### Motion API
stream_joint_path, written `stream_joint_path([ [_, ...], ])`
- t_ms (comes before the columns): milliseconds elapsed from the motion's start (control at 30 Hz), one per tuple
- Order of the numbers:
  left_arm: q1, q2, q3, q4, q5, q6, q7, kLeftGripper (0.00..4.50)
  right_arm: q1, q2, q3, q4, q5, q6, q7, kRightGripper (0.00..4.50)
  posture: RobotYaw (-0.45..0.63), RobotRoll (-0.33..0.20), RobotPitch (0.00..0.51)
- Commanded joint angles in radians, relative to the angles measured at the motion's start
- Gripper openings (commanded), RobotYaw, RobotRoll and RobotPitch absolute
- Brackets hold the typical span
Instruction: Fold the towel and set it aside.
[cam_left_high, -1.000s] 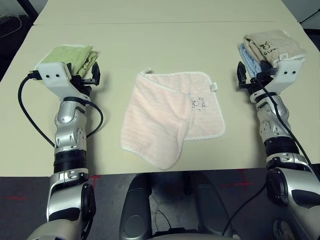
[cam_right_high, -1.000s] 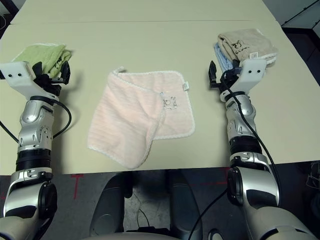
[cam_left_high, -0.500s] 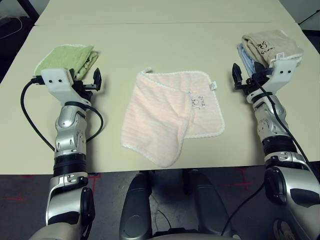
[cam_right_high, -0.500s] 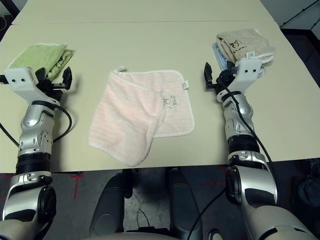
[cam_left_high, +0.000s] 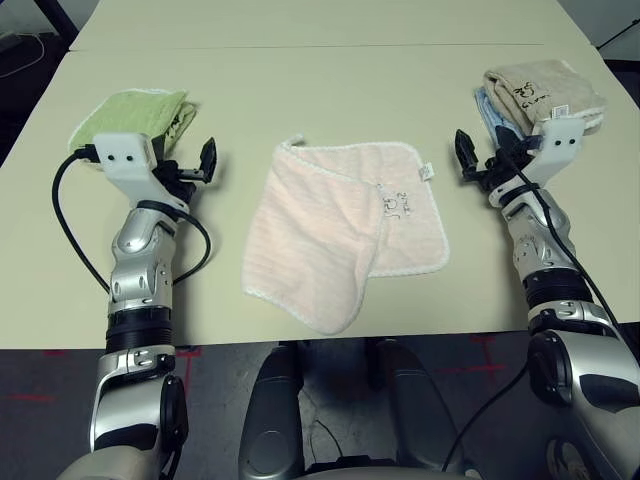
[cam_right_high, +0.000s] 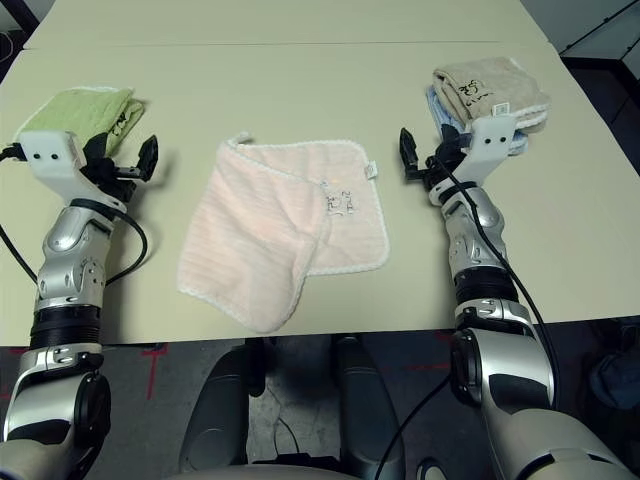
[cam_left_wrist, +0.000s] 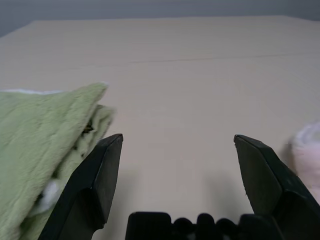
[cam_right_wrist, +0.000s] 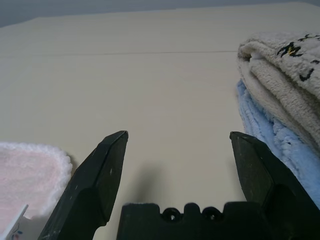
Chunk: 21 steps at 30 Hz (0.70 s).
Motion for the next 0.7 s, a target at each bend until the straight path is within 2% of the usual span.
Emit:
stream_joint_path([
  [33, 0.009, 0.059, -0.009, -0.044, -0.057, 0.070, -0.118, 4.50, 0.000, -0.002, 0.003, 0.009, 0.012, 0.013, 0.019, 4.46, 0.01, 0.000, 0.252],
  [333, 0.001, 0.190, -0.090, -0.150, -0.172, 0.229, -0.434, 4.50, -0.026, -0.003, 0.010, 0.028, 0.011, 0.021, 0.052, 4.46, 0.03, 0.000, 0.250],
  [600, 0.015, 0.220, -0.148, -0.110, -0.146, 0.147, -0.629, 4.50, -0.060, -0.041, 0.026, 0.054, 0.009, 0.044, 0.130, 4.46, 0.02, 0.000, 0.256],
  [700, 0.018, 0.216, -0.158, -0.107, -0.143, 0.137, -0.650, 4.50, -0.075, -0.050, 0.030, 0.072, 0.010, 0.043, 0.157, 4.46, 0.02, 0.000, 0.255],
])
